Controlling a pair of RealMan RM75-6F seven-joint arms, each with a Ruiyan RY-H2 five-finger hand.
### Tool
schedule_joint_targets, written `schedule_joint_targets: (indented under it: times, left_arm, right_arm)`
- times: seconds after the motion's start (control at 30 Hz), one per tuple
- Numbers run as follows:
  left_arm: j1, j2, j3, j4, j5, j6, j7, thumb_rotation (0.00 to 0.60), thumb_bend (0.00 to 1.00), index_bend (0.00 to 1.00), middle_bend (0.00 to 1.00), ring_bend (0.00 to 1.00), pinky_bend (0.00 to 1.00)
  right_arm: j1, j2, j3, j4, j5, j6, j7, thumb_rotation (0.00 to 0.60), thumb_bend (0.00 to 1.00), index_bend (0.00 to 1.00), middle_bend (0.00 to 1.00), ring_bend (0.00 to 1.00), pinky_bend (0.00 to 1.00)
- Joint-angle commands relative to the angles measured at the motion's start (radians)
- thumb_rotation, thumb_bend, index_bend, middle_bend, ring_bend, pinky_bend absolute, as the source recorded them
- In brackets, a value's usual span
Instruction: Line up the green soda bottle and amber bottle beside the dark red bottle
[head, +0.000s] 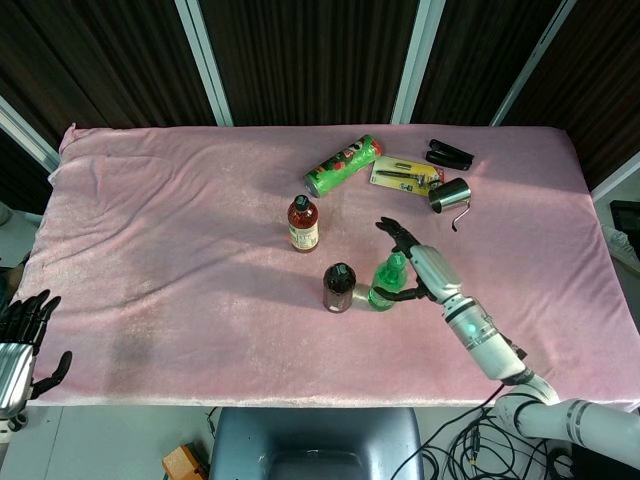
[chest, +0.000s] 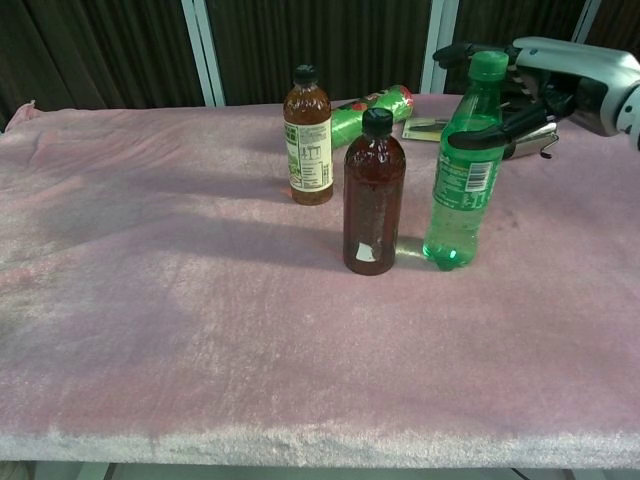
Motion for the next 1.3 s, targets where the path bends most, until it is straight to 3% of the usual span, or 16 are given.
schedule_joint_targets:
  times: [0.03,0.17,0.37,0.53,0.7,0.77,0.87,1.3]
  left_arm:
    - [-0.003,0.006,-0.007,0.005,-0.004,0.001,-0.025,0.6,0.39,0.0,0.0,0.0,0.0]
    - [-0.029,0.006,-0.035,0.05,0.007,0.007,-0.156,0.6,0.39,0.0,0.0,0.0,0.0]
    - [-0.138,0.013,-0.133,0.152,-0.039,-0.07,-0.374,0.6,0.4,0.0,0.0,0.0,0.0]
    - [-0.276,0.038,-0.191,0.176,-0.045,-0.214,-0.599,0.6,0.4,0.0,0.0,0.0,0.0]
    - [-0.413,0.029,-0.219,0.194,-0.08,-0.414,-0.749,0.6,0.38,0.0,0.0,0.0,0.01]
    - [-0.485,0.006,-0.246,0.202,-0.117,-0.514,-0.875,0.6,0.37,0.0,0.0,0.0,0.02]
    - [-0.557,-0.043,-0.273,0.249,-0.155,-0.604,-0.985,0.6,0.35,0.0,0.0,0.0,0.03]
    - [-0.784,-0.322,-0.265,0.496,-0.189,-0.842,-1.055,0.6,0.33,0.0,0.0,0.0,0.03]
  right_arm:
    - [-0.028,0.073,-0.027,-0.059,-0.04,0.019,0.008,0.6,0.31,0.0,0.02,0.05,0.31]
    - [-0.075,0.195,-0.077,-0.133,-0.115,0.063,-0.004,0.6,0.25,0.0,0.0,0.0,0.2]
    - [-0.203,0.313,-0.172,-0.145,-0.208,0.211,-0.054,0.6,0.25,0.0,0.0,0.0,0.12]
    - [-0.313,0.295,-0.253,-0.051,-0.231,0.29,-0.127,0.6,0.25,0.0,0.0,0.0,0.11]
    - [-0.371,0.243,-0.306,0.046,-0.256,0.311,-0.134,0.6,0.25,0.0,0.0,0.0,0.11]
    - [-0.39,0.216,-0.328,0.089,-0.274,0.318,-0.149,0.6,0.25,0.0,0.0,0.0,0.11]
    - [-0.405,0.187,-0.344,0.133,-0.292,0.32,-0.165,0.6,0.25,0.0,0.0,0.0,0.11]
    - [-0.423,0.199,-0.329,0.181,-0.294,0.376,-0.073,0.6,0.25,0.0,0.0,0.0,0.11]
